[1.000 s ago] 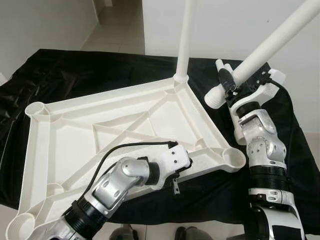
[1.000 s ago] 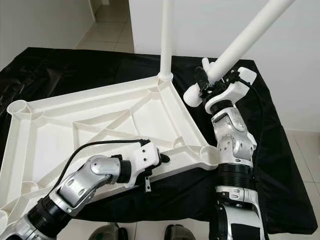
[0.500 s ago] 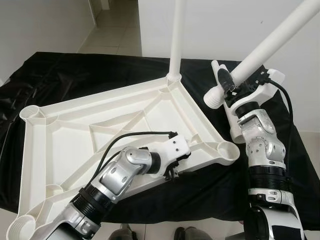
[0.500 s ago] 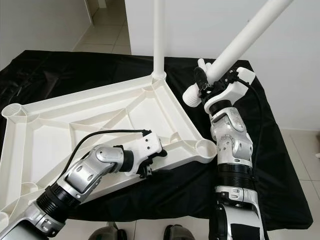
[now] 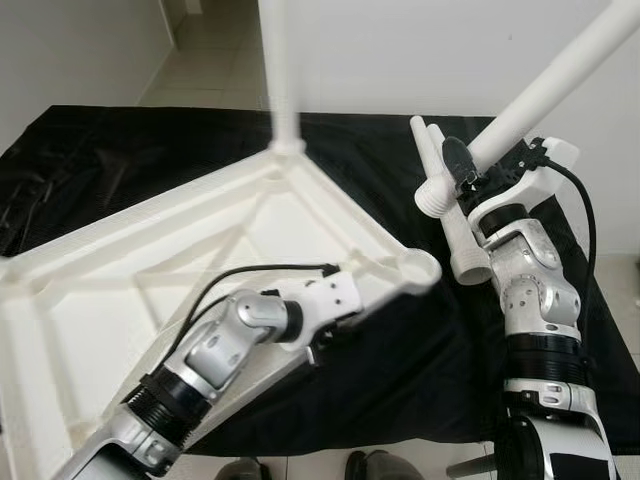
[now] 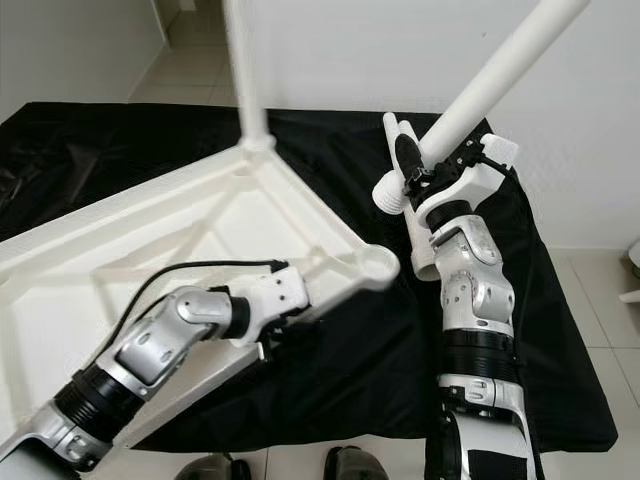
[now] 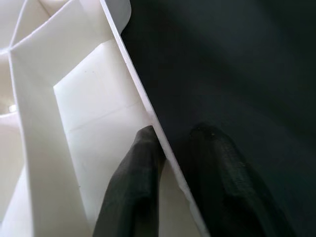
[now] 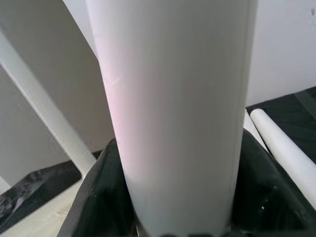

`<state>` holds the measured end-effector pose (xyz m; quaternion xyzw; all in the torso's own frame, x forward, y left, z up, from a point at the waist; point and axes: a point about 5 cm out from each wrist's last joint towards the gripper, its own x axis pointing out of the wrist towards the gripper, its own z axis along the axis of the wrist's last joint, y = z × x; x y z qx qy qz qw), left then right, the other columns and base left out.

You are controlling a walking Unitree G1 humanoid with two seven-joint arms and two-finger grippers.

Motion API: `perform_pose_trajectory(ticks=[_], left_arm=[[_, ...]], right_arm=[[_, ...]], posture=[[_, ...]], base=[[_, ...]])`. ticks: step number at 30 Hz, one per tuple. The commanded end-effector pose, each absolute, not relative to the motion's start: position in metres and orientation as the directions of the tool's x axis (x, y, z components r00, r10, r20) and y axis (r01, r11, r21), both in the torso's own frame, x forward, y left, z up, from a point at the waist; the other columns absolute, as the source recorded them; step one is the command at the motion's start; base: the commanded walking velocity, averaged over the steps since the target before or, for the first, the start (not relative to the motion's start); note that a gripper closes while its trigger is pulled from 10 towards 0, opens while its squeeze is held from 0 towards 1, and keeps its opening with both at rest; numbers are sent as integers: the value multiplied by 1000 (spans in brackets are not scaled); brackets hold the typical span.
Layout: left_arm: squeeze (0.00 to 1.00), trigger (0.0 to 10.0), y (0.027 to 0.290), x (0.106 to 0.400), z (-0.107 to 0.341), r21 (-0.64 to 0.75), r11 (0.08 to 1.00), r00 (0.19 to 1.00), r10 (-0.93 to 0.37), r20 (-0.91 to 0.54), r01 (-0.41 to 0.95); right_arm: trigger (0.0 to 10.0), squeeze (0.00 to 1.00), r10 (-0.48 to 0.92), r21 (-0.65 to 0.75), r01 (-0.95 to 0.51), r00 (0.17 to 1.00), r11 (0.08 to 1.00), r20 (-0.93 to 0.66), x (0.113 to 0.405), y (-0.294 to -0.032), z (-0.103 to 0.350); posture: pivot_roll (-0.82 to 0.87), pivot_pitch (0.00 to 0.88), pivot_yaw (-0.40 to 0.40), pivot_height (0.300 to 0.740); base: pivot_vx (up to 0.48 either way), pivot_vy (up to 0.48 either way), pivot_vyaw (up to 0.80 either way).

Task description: Building children table

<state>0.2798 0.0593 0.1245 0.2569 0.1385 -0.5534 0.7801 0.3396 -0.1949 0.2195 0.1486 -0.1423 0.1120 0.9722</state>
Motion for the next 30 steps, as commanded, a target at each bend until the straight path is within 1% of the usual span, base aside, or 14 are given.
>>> perform_pose_trajectory(ticks=[1,2,3,6,7,8,15,16,21,22,24,25,28,30], left_arm=[[0,0,80,287,108,256,372,451,-696,-559,892],[0,0,82,288,110,264,367,451,-695,-559,892],[0,549,86,290,113,275,362,455,-696,-556,891],[0,549,90,293,117,293,350,456,-702,-546,890],[0,10000,90,292,119,302,324,441,-715,-542,897],[0,10000,88,289,120,309,287,415,-734,-537,907],[0,10000,80,285,121,306,261,390,-761,-519,916],[0,10000,76,282,122,302,239,368,-776,-512,923],[0,10000,74,281,122,300,230,359,-782,-509,926],[0,10000,68,275,121,293,192,323,-799,-507,937],[0,10000,66,273,119,283,176,304,-803,-513,943],[259,10000,66,272,119,281,169,297,-804,-515,945],[271,10000,66,269,118,277,146,276,-808,-520,950],[196,10000,66,264,118,278,110,247,-813,-527,954]], right_arm=[[10000,0,207,234,-289,925,928,319,338,-191,223],[10000,0,212,231,-291,925,928,315,338,-191,222],[10000,0,232,220,-306,923,926,308,337,-189,221],[10000,0,268,197,-331,918,923,292,336,-186,218],[10000,0,284,189,-345,915,919,285,336,-184,216],[10000,0,304,182,-361,911,914,281,335,-182,216],[10000,0,325,171,-380,904,909,279,334,-180,215],[10000,0,338,163,-391,900,906,276,334,-179,215],[10000,0,346,160,-397,897,904,274,334,-178,215],[10000,0,368,142,-415,890,899,270,333,-177,215],[10000,0,376,133,-421,887,897,269,333,-177,215],[10000,0,377,132,-422,886,897,270,333,-177,216],[10000,0,375,129,-420,887,898,270,333,-178,216],[10000,0,375,127,-419,886,899,272,333,-179,217]], posture=[[21,82,18,740],[23,82,19,740],[24,83,18,740],[25,83,18,740],[24,83,19,740],[25,83,19,740],[23,80,18,740],[24,81,16,740],[24,81,16,740],[21,77,16,740],[19,76,18,740],[18,75,19,740],[17,74,19,740],[17,74,19,740]], base=[[0,0,0],[0,0,0],[0,0,0],[0,0,0],[0,0,0],[0,0,0],[0,0,0],[0,0,0],[0,0,0],[0,0,0],[0,0,0],[0,0,0],[0,0,0],[0,0,0]])
